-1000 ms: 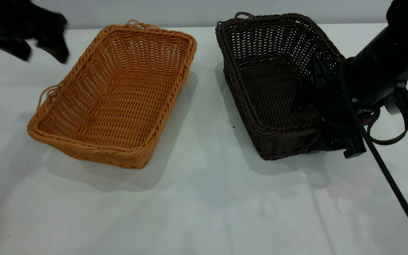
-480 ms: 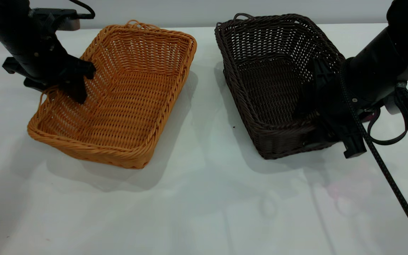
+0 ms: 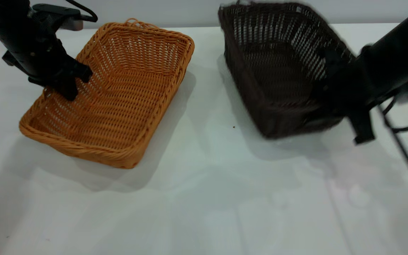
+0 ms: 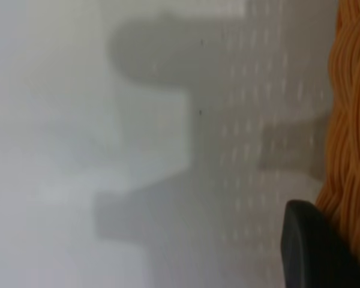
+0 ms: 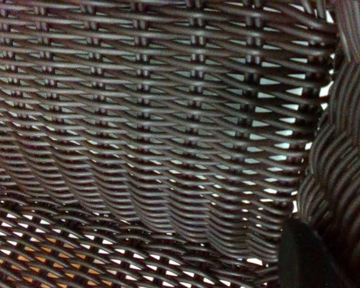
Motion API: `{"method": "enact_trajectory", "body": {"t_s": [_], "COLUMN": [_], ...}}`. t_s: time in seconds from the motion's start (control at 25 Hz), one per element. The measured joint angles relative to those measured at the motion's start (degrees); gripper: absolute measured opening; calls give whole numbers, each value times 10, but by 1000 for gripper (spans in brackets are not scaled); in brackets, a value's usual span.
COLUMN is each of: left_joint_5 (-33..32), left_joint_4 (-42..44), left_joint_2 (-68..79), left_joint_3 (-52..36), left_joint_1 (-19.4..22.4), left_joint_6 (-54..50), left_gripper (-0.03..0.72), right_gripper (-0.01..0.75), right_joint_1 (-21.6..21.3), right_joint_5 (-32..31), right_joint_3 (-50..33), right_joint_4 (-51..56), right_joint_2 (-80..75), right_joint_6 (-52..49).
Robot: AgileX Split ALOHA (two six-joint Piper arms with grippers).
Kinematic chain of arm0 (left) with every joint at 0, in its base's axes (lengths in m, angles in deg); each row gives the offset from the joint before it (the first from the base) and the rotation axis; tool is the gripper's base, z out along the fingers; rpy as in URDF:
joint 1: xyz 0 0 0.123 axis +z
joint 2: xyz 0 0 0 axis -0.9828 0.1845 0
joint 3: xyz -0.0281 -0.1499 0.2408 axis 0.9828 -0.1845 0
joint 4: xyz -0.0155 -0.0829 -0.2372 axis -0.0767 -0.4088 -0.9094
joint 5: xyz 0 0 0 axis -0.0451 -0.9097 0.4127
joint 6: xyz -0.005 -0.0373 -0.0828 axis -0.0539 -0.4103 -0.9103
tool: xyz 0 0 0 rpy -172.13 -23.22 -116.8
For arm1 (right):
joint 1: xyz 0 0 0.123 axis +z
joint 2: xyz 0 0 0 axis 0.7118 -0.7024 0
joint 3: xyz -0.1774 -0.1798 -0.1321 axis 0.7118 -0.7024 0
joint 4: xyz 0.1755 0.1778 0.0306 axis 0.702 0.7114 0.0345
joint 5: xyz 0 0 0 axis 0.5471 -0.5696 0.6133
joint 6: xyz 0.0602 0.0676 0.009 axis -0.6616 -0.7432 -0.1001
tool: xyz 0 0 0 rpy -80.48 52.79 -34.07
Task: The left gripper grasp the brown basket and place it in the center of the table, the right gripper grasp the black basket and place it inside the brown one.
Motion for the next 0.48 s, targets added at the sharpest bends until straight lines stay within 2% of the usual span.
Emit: {"method": "enact_trajectory", "body": {"t_s": [0.12, 0.24, 0.36, 0.48], "left_joint_5": [35, 91, 136, 162], "left_joint_4": [16, 29, 39, 62], "left_joint_2": [0, 0, 0, 5], "left_joint_3": [0, 0, 0, 4], "left_joint_1": [-8, -33, -77, -132], "left_joint_6": [67, 159, 252, 350], "left_gripper": [93, 92, 92, 92], "right_gripper": [90, 90, 90, 90], "right_joint_1": [-62, -116, -154, -176], "right_joint_5": [-75, -182, -268, -328], "right_joint_3": [25, 71, 131, 202], "right_joint_4": [-51, -152, -276, -383], "right_joint_2": [18, 21, 21, 21], "right_joint_6": [60, 58, 23, -15]}}
